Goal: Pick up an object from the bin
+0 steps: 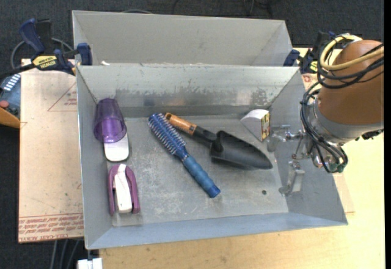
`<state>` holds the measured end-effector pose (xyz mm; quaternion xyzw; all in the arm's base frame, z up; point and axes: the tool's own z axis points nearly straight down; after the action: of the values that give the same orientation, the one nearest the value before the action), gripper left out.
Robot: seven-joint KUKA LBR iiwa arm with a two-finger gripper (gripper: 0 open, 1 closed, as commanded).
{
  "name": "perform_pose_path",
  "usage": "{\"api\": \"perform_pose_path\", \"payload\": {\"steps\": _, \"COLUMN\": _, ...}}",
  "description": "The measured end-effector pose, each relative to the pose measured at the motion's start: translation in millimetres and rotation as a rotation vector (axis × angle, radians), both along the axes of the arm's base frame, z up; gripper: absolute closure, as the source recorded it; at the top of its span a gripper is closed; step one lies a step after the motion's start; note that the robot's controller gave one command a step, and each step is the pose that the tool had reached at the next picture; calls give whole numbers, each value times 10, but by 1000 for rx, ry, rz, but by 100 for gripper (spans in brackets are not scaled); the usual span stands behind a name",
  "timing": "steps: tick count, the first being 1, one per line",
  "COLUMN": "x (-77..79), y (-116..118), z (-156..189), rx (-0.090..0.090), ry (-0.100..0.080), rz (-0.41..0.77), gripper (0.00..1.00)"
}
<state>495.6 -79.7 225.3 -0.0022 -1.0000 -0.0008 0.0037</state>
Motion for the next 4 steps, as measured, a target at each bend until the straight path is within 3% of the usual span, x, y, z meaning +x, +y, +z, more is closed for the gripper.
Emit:
{"api": "perform_pose_path", "payload": {"steps": 1, "x": 16, "y": 6, "z": 44, "rx": -1, "ry": -8, "rz": 4, "gripper": 0}}
{"api": "perform_pose_path", "payload": {"steps": 2, "x": 371, "y": 188, "z": -795, "rx": 0, "ry": -9, "rz": 101, "gripper": 0}}
{"api": "perform_pose_path", "payload": {"steps": 3, "x": 621, "y": 322, "z": -987, "rx": -1, "ry": -11, "rz": -53, "gripper": 100}}
{"api": "perform_pose_path", "payload": {"steps": 4, "x": 622, "y": 322, "z": -987, "rx": -1, "ry": -11, "rz": -53, "gripper": 100}}
